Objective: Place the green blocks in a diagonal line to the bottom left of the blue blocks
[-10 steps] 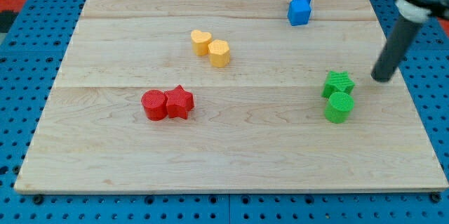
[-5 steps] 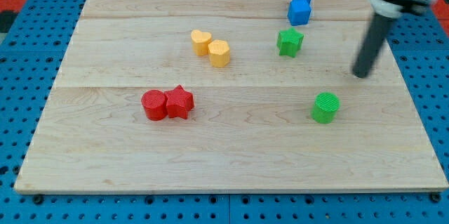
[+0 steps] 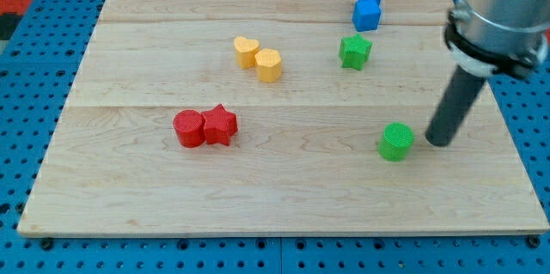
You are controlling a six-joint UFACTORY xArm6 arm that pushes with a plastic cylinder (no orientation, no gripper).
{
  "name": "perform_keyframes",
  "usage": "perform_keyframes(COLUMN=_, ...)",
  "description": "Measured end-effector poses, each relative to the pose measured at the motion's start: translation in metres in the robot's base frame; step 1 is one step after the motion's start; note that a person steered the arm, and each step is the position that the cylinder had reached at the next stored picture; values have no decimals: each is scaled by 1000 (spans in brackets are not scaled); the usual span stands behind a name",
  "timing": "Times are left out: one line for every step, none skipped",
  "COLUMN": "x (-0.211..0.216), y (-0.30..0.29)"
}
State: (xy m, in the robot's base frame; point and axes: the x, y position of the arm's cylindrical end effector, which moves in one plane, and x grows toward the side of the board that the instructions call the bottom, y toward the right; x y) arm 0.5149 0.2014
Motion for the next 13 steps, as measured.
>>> perform_keyframes(x=-7, y=-81)
perform_keyframes(x=8, y=-85)
perform_keyframes(x=38, y=-81)
perform_keyframes(x=5, y=-112)
perform_keyframes(x=-37, y=-109)
perform_keyframes(x=-32, y=-109)
perform_keyframes(x=-13, y=-117)
perform_keyframes(x=-61, y=-147)
perform_keyframes(x=-88, y=-186)
perform_keyframes(x=-110, y=-235)
perform_keyframes(x=-117, y=-178)
perform_keyframes(x=-142, y=-169)
perform_keyframes(x=-183, y=-184)
